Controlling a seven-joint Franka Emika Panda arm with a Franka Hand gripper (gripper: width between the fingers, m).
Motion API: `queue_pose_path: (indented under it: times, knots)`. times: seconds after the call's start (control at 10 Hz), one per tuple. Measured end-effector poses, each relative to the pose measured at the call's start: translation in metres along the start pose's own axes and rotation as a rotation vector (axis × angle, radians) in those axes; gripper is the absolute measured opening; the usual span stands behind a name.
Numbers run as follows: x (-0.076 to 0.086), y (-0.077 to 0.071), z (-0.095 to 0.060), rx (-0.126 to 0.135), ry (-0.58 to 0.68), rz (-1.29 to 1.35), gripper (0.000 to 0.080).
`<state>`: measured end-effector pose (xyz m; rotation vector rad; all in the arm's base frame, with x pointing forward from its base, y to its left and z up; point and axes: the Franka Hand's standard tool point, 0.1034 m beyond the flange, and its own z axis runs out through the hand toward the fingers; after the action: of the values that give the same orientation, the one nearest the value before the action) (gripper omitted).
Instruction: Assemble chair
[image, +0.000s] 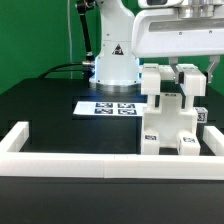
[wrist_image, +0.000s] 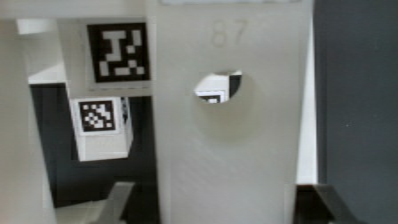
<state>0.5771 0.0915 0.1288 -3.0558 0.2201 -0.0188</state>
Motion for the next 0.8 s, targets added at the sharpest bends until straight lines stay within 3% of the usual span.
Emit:
queue_pose_path:
  times: [0.8]
  knots:
    - [0.0002,-0.0014,-0.0009,0.001,0.004,0.002,0.0291]
